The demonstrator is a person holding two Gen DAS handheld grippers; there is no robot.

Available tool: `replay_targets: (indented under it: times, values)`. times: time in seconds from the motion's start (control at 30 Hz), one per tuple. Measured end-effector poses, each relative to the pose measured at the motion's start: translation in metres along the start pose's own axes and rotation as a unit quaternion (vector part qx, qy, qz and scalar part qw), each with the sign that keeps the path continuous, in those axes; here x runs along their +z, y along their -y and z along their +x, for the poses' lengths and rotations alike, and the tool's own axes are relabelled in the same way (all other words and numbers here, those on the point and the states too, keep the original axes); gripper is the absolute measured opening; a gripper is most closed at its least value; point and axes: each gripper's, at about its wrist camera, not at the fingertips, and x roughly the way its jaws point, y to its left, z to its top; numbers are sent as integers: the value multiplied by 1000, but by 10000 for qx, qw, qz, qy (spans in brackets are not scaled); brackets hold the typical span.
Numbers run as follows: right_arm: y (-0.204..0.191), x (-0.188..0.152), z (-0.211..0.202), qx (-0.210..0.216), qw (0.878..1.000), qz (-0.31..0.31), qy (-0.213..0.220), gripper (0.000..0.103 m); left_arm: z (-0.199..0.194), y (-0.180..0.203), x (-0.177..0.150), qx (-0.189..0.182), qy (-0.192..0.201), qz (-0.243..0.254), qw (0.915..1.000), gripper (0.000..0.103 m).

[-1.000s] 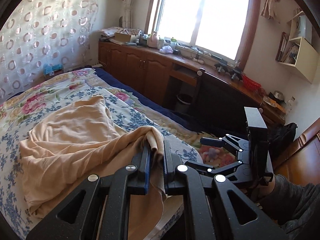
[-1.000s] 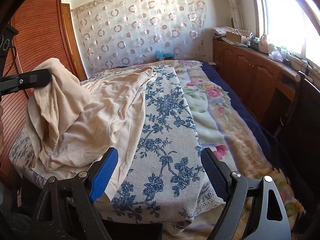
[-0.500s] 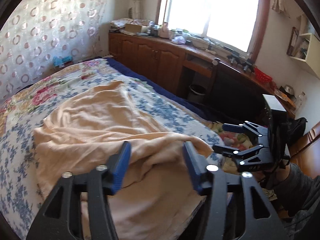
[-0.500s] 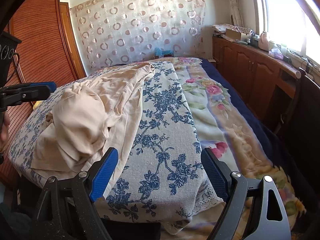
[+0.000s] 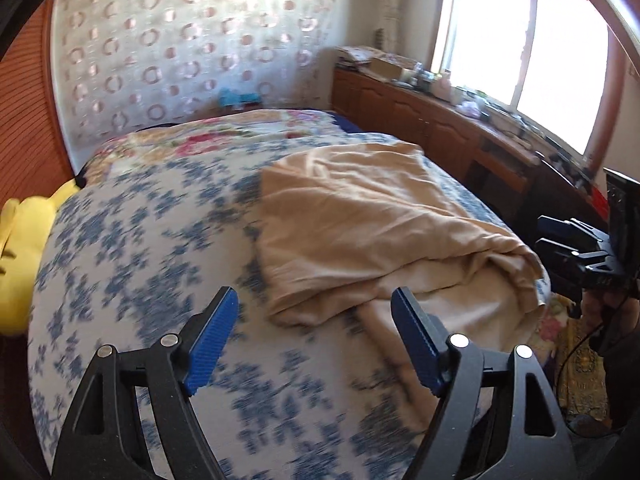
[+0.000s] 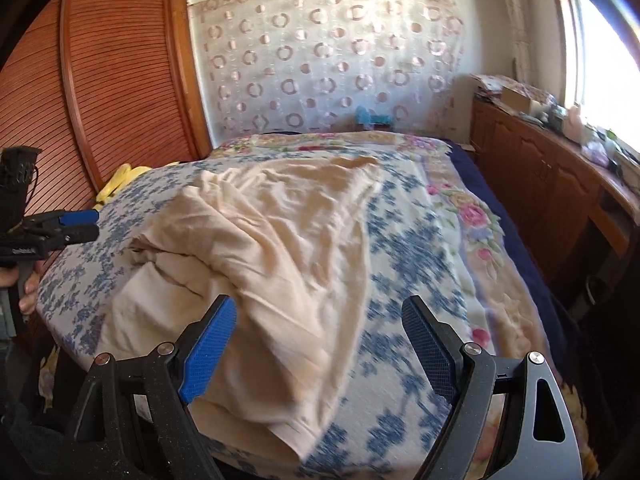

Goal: Fold small clothes
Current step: 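Grasp the shirt corner with the right gripper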

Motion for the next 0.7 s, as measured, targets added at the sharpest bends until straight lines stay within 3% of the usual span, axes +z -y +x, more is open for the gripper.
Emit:
replay_targets:
  times: [0.33, 0.6, 0.7]
  values:
    - [-78, 41, 59, 838, 9921, -914, -196, 87, -22, -48, -22, 308, 212, -484, 9981, 79]
    - [-139, 58, 119, 1515, 9716, -1707, -623, 86, -35, -66, -32, 419, 338, -647, 9965, 79]
    - [-153, 62, 137, 1705, 9633, -1938, -740, 82, -39, -72, -34, 435, 377, -719, 9957, 79]
